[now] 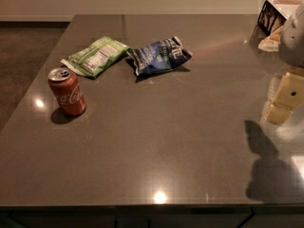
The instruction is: Pick blue chip bag
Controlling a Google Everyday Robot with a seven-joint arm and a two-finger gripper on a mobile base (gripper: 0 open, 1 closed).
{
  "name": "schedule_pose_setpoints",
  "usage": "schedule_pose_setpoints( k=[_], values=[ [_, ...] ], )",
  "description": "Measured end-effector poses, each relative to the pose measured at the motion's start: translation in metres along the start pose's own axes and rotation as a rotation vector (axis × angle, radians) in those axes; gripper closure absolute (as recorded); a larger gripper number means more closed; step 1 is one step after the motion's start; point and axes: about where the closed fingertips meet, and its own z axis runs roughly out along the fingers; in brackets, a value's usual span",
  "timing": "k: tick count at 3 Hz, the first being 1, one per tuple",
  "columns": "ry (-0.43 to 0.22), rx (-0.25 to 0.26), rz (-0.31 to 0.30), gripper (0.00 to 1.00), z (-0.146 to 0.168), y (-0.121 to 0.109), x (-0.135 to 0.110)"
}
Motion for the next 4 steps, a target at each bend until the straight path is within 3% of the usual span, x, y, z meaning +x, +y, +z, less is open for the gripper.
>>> schedule_pose_setpoints(
  k=[1,4],
  values=[
    [-0.003,0.002,0.0,0.0,-0.001,-0.001,-0.001],
    [-0.043,0.022,-0.038,0.0,0.037,-0.049,-0.039]
  ],
)
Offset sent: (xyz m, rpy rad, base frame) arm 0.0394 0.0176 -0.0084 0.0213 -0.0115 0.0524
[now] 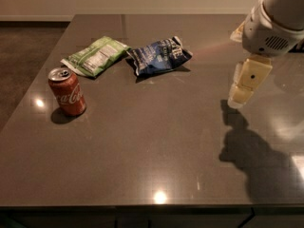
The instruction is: Pick blue chip bag
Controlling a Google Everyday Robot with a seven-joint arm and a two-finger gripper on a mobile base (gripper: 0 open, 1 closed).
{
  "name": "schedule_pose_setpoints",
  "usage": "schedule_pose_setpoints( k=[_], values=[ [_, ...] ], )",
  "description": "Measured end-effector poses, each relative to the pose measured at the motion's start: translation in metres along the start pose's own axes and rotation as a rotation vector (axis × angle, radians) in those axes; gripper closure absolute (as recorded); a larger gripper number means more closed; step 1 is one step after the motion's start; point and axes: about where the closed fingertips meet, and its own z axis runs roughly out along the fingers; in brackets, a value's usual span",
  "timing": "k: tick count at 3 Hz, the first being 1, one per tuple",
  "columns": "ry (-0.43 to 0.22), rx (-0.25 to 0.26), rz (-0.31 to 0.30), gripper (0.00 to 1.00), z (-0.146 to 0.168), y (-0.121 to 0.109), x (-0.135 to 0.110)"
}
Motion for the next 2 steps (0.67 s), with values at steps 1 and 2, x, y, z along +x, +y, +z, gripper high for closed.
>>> schedule_pose_setpoints(
  k=[1,2],
  values=[
    [0.001,0.017,0.013,0.0,0.015,-0.019,-0.006],
    [-0.003,0.031,0.031,0.0,0.032,-0.042,-0.012]
  ],
)
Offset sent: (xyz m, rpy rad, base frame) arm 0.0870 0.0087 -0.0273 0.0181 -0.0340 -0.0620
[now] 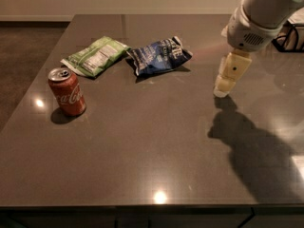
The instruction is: Pick blue chip bag
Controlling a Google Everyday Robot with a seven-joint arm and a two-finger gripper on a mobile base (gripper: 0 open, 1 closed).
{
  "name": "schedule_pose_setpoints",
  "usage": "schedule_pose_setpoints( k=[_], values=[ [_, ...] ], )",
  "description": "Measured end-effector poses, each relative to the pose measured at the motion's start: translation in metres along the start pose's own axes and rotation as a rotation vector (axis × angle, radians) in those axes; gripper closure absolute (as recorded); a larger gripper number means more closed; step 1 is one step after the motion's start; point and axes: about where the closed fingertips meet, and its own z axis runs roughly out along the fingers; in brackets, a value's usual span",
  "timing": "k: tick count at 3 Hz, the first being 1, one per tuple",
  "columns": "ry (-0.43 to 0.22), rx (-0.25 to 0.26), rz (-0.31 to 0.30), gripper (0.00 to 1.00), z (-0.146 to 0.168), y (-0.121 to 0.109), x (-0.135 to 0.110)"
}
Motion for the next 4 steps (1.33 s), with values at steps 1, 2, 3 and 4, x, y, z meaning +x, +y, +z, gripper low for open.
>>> schedule_pose_setpoints(
  k=[1,2,3,4],
  values=[
    [-0.013,0.006,0.011,0.0,0.02,-0.022,-0.007],
    [-0.075,0.001,0.04,0.0,0.051,-0.05,-0.029],
    [-0.131,-0.007,0.066,0.0,0.072,-0.064,-0.052],
    [-0.169,0.031,0.108,0.0,0.096,-0.082,-0.07]
  ],
)
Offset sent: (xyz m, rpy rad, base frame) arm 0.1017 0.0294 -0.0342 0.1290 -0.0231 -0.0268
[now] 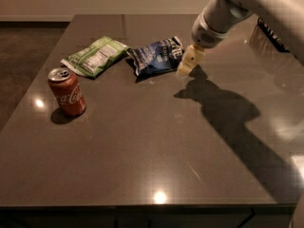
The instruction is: Pick blue chip bag
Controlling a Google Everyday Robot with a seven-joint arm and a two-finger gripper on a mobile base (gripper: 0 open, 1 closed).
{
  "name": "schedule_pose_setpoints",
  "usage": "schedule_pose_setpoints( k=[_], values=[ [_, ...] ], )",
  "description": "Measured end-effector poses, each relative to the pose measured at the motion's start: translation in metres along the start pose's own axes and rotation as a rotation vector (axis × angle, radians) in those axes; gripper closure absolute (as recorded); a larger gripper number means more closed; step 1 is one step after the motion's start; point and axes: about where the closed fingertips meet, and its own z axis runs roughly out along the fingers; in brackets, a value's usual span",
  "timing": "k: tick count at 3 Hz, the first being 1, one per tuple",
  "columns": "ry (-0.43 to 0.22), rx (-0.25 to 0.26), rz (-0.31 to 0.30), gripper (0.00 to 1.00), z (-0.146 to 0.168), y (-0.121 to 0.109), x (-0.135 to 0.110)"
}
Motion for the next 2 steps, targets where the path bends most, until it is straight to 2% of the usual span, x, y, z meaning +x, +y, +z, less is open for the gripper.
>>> schedule_pose_setpoints(
  k=[1,2],
  values=[
    [-0.043,0.034,0.045,0.0,0.026,-0.016,-0.015],
    [-0.067,0.04,0.086,0.0,0.048,-0.028,-0.025]
  ],
)
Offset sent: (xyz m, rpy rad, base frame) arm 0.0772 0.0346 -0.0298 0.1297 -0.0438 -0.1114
